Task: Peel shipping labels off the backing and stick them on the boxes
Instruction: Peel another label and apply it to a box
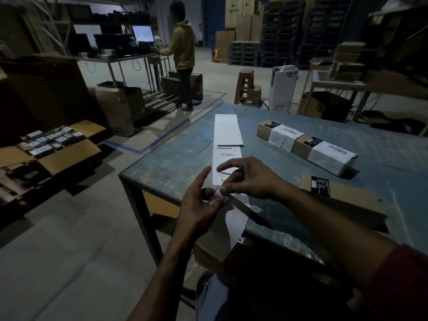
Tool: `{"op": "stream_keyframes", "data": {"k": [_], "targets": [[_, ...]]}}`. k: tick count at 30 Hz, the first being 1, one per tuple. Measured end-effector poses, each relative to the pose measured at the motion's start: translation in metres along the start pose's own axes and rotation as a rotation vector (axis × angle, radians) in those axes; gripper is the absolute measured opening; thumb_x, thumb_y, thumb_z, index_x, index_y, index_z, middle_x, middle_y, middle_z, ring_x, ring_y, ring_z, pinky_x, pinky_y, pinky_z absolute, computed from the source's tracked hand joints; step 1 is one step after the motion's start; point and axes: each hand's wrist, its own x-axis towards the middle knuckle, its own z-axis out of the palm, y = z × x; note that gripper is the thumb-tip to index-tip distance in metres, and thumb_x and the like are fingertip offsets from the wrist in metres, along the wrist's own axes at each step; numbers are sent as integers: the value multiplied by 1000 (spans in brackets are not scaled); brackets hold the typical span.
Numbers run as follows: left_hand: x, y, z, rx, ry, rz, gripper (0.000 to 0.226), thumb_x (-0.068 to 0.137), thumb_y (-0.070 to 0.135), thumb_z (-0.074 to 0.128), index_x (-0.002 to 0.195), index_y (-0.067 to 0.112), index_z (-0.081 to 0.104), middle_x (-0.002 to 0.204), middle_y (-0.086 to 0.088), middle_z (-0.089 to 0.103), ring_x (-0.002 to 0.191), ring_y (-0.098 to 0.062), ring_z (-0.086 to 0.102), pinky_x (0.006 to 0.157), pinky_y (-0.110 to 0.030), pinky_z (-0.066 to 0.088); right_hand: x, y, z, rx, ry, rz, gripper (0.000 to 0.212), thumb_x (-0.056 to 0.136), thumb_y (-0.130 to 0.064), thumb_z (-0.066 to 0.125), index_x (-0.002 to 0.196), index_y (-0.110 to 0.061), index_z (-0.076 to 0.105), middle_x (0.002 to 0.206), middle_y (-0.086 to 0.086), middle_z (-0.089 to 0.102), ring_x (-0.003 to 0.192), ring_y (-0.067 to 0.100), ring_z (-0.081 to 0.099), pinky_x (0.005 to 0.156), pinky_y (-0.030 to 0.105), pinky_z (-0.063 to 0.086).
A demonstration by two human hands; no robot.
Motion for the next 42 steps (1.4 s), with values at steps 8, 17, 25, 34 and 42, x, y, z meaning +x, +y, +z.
{"op": "stream_keyframes", "data": {"k": [8, 17, 25, 34, 42], "targets": [[-2, 0, -2, 47, 8, -19, 92, 84, 20, 87, 158, 37, 36, 105, 3, 71, 108, -4, 66, 76, -9, 50, 7, 2, -7, 263, -77, 155, 48, 86, -4, 84, 128, -20, 68, 94, 12, 81, 85, 18, 77, 82, 39, 60], [-2, 1, -8, 118, 34, -140, 85, 78, 37, 85, 151, 39, 42, 75, -1, 72, 70, -19, 71, 70, -41, 61, 21, 15, -17, 355, 209, 294, 40, 86, -2, 83, 121, -16, 70, 95, 14, 81, 91, 29, 79, 73, 38, 63], [5, 28, -10, 674, -132, -93, 67, 92, 34, 61, 155, 45, 40, 92, -4, 70, 85, -24, 64, 67, -32, 45, 46, 7, -35, 312, 343, 230, 50, 93, -1, 74, 137, -18, 57, 101, 16, 77, 96, 30, 76, 68, 37, 66], [29, 42, -13, 1084, -286, -131, 42, 90, 68, 62, 111, 35, 76, 121, -2, 62, 113, -28, 58, 87, -41, 50, 73, 7, -59, 19, 439, 191, 61, 89, -6, 80, 142, -24, 55, 92, 4, 76, 84, 20, 74, 67, 35, 63], [55, 16, 19, 1128, -218, 262, 71, 93, 71, 55, 152, 33, 44, 150, 0, 49, 128, -24, 47, 97, -36, 41, 89, 9, -59, -172, 419, 92, 60, 87, -13, 82, 140, -26, 58, 94, -1, 75, 88, 11, 70, 82, 31, 58]]}}
